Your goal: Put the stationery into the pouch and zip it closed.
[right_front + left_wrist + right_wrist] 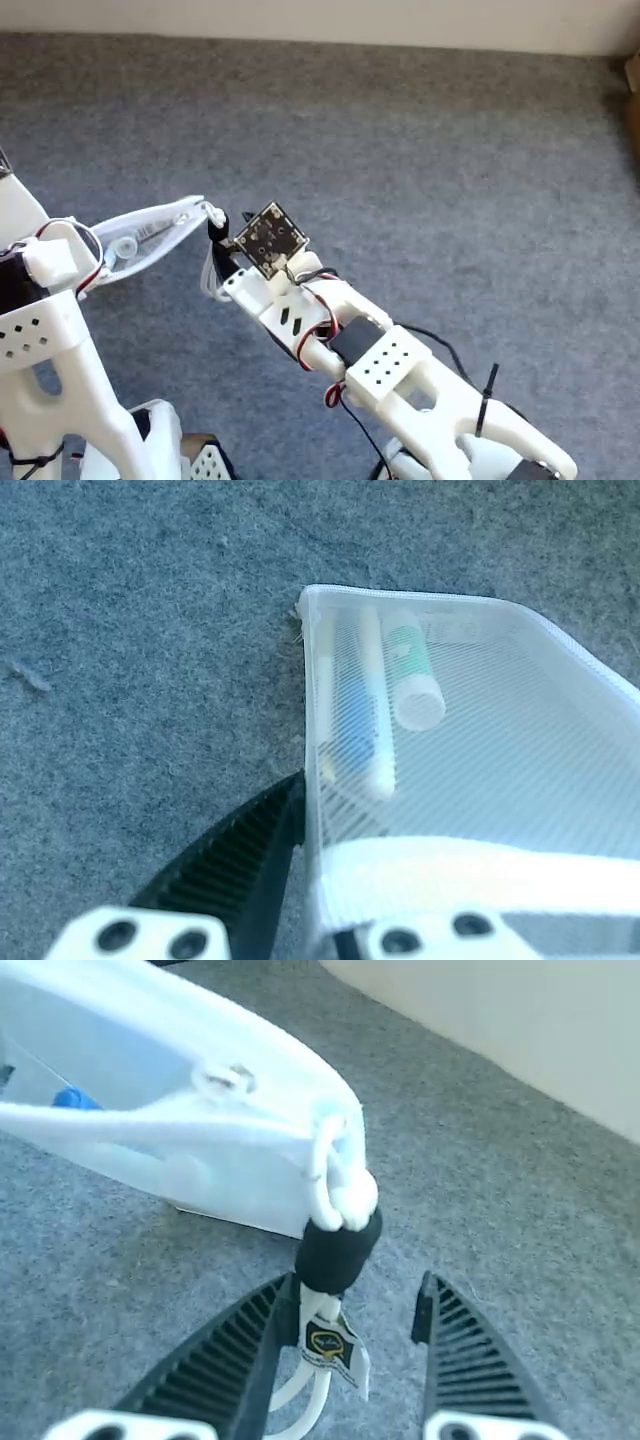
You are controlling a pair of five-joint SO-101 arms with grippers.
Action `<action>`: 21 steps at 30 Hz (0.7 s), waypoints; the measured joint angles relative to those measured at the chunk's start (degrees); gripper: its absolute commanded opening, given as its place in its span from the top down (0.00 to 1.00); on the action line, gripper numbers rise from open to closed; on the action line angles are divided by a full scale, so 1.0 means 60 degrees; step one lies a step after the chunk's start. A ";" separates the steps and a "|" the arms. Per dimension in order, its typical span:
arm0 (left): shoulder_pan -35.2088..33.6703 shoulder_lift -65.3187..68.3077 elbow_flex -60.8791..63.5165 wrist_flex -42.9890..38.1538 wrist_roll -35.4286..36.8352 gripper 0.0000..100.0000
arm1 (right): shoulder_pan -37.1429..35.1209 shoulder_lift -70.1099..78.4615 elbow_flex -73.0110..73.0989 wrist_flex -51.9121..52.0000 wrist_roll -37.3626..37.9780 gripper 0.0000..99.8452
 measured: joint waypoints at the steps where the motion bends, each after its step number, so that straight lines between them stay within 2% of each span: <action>1: 0.0000 0.0000 0.0073 -0.0015 0.0000 0.99 | 0.0000 0.0000 0.0000 0.0000 0.0000 0.82; 10: 0.0000 -0.0015 0.0205 -0.0015 -0.0059 0.99 | 0.0000 0.0000 0.0000 -0.1333 0.0000 0.82; 21: 0.0000 -0.0015 0.0220 -0.0015 -0.0059 0.99 | 0.0000 0.0000 0.0000 -0.1451 0.0000 0.82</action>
